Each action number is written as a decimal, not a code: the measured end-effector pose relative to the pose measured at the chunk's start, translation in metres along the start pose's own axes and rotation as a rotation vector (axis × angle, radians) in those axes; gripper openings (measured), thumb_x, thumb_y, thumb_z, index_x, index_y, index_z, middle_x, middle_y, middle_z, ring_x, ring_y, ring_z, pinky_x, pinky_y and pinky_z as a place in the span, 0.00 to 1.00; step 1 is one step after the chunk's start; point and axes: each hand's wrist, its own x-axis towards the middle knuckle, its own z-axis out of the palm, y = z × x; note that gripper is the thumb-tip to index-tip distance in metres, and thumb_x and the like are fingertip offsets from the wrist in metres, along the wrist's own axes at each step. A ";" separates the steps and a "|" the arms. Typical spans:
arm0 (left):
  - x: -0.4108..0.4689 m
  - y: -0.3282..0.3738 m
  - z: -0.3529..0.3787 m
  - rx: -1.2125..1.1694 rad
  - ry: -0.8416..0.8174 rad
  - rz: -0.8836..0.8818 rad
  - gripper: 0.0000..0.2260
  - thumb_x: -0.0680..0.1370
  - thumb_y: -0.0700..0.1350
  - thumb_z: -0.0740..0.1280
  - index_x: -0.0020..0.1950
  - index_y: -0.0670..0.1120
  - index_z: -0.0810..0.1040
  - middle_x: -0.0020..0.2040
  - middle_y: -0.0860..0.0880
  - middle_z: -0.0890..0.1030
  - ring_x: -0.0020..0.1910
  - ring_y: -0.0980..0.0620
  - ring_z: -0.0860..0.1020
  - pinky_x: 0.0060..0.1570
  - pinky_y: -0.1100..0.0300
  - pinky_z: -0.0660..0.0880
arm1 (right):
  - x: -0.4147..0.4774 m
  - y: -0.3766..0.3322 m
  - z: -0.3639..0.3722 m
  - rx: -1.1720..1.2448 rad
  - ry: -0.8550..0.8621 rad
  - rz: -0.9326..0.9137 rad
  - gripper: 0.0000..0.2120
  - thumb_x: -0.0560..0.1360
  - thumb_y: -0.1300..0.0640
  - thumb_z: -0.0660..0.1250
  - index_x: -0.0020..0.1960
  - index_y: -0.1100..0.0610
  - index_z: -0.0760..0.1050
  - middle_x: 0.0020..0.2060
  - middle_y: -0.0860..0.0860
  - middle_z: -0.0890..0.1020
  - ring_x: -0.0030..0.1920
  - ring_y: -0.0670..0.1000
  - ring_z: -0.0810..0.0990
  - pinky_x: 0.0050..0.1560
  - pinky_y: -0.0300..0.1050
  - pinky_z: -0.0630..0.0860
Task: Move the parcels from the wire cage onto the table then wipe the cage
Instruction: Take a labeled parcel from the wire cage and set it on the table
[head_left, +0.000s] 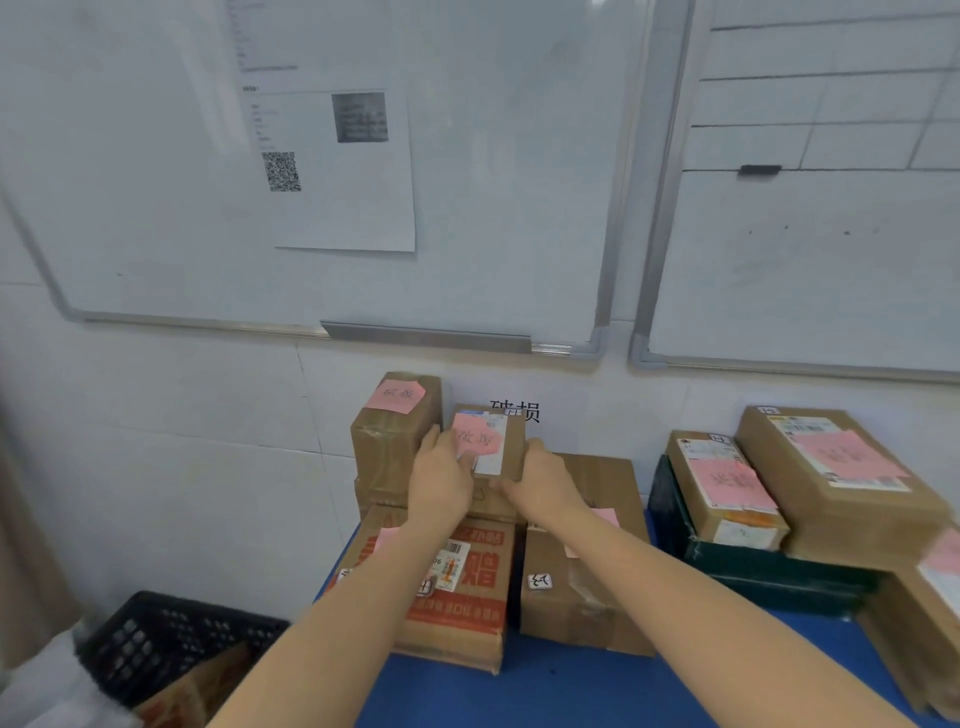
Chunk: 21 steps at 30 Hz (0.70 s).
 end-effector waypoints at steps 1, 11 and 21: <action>0.001 0.003 -0.004 0.017 0.003 0.033 0.20 0.81 0.43 0.60 0.72 0.42 0.67 0.74 0.43 0.64 0.73 0.46 0.61 0.70 0.55 0.60 | -0.002 -0.002 -0.005 -0.019 -0.006 -0.017 0.28 0.72 0.55 0.72 0.66 0.62 0.65 0.59 0.57 0.77 0.57 0.57 0.78 0.52 0.48 0.76; -0.010 0.054 -0.015 0.491 -0.268 0.347 0.21 0.81 0.54 0.55 0.69 0.43 0.68 0.71 0.44 0.67 0.70 0.44 0.65 0.66 0.50 0.66 | -0.049 0.012 -0.075 -0.316 -0.084 -0.146 0.32 0.77 0.53 0.66 0.76 0.56 0.58 0.69 0.57 0.71 0.68 0.57 0.70 0.64 0.52 0.70; -0.043 0.192 0.039 0.354 -0.358 0.525 0.21 0.80 0.53 0.60 0.69 0.43 0.70 0.68 0.44 0.72 0.67 0.46 0.70 0.66 0.52 0.66 | -0.115 0.089 -0.200 -0.362 0.098 -0.084 0.28 0.78 0.51 0.63 0.76 0.54 0.60 0.69 0.55 0.72 0.67 0.55 0.71 0.63 0.51 0.71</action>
